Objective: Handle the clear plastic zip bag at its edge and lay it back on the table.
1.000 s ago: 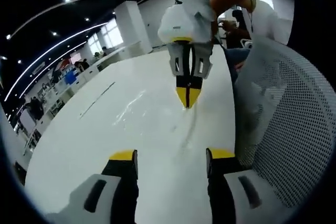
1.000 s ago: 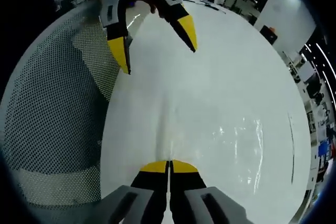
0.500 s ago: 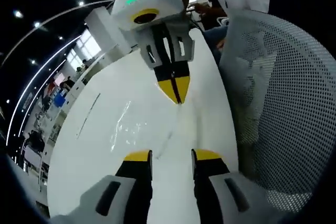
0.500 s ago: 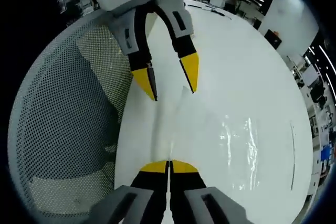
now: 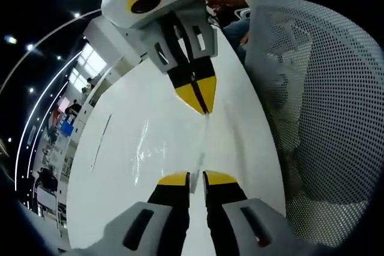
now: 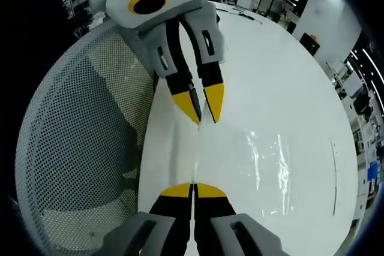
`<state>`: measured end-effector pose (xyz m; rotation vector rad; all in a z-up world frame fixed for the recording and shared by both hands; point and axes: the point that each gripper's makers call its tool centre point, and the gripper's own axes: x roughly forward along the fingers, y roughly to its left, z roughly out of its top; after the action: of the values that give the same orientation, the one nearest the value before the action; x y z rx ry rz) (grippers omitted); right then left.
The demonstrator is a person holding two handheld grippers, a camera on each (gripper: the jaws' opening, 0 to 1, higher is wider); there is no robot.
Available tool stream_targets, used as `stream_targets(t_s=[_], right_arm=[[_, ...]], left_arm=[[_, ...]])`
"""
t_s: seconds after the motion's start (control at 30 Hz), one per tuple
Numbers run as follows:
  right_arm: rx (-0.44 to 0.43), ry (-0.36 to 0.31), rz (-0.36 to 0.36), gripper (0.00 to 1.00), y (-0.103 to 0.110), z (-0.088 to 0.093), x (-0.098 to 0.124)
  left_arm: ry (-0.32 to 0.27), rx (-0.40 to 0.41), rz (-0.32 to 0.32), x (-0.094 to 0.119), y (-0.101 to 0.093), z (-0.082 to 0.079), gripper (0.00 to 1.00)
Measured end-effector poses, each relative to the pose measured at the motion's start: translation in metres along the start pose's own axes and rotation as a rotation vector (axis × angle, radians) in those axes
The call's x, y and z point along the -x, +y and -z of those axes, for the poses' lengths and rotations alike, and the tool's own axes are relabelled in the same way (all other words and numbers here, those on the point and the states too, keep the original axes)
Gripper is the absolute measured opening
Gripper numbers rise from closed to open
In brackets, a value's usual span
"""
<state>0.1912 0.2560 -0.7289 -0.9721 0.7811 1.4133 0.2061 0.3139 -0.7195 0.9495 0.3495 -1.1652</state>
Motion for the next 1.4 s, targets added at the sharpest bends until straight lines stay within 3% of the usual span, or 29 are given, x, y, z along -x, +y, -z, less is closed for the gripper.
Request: stream_targets(t_s=[0.27, 0.6, 0.93, 1.1, 1.4], right_arm=[[-0.01, -0.019, 0.031, 0.0, -0.001, 0.001, 0.002], [0.102, -0.024, 0.11, 0.0, -0.002, -0.003, 0.003], [0.156, -0.138, 0.179, 0.07, -0.006, -0.033, 0.005], [0.17, -0.185, 0.191, 0.07, -0.008, -0.045, 0.003], [0.181, -0.228, 0.203, 0.11, -0.004, -0.057, -0.001]], left_arm=[[0.003, -0.018, 0.025, -0.003, -0.003, 0.001, 0.0], [0.022, 0.021, 0.033, -0.001, -0.005, 0.003, 0.0], [0.032, 0.047, 0.025, 0.007, -0.007, 0.003, 0.0], [-0.004, 0.108, 0.029, 0.011, -0.005, -0.005, 0.0], [-0.01, 0.121, 0.026, 0.015, -0.004, -0.007, 0.0]])
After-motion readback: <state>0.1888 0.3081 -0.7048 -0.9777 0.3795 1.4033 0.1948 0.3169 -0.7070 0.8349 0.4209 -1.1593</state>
